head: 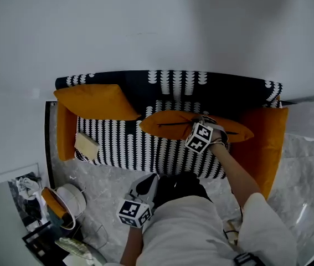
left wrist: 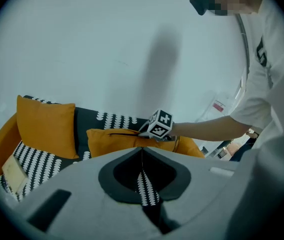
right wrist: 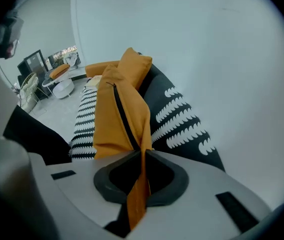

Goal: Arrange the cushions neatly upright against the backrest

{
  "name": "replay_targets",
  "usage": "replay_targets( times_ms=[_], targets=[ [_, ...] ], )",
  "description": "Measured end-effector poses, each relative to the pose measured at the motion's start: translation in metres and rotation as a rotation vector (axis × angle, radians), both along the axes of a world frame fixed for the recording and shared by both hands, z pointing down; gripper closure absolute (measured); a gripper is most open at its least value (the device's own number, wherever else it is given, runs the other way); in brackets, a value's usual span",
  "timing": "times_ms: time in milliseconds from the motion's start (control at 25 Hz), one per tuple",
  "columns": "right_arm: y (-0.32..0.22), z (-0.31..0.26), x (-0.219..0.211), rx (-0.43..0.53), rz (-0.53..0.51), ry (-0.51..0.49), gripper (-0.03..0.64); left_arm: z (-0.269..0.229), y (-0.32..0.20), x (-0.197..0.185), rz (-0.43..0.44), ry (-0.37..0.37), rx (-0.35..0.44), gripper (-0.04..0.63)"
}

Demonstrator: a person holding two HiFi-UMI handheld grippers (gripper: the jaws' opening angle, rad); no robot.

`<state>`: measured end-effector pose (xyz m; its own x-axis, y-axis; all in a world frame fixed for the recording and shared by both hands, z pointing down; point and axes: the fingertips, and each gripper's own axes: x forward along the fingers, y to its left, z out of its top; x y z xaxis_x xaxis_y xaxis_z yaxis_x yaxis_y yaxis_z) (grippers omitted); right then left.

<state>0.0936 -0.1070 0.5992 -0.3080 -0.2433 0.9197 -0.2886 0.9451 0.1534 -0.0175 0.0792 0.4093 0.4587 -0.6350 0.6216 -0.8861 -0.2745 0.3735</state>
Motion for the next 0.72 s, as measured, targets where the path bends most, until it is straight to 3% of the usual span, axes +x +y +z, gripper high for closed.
replay_targets(
  times_ms=[440,720],
  targets=[
    [-0.097,0.031,-0.002,0.194,0.017,0.064,0.589,0.002,-0.019,0.017,-0.002,0.026,-0.013,0.581],
    [-0.150,0.045,0.009,0.261,0.122,0.112,0.589,0.010,-0.005,-0.005,-0.044,-0.002,-0.045,0.581]
  ],
)
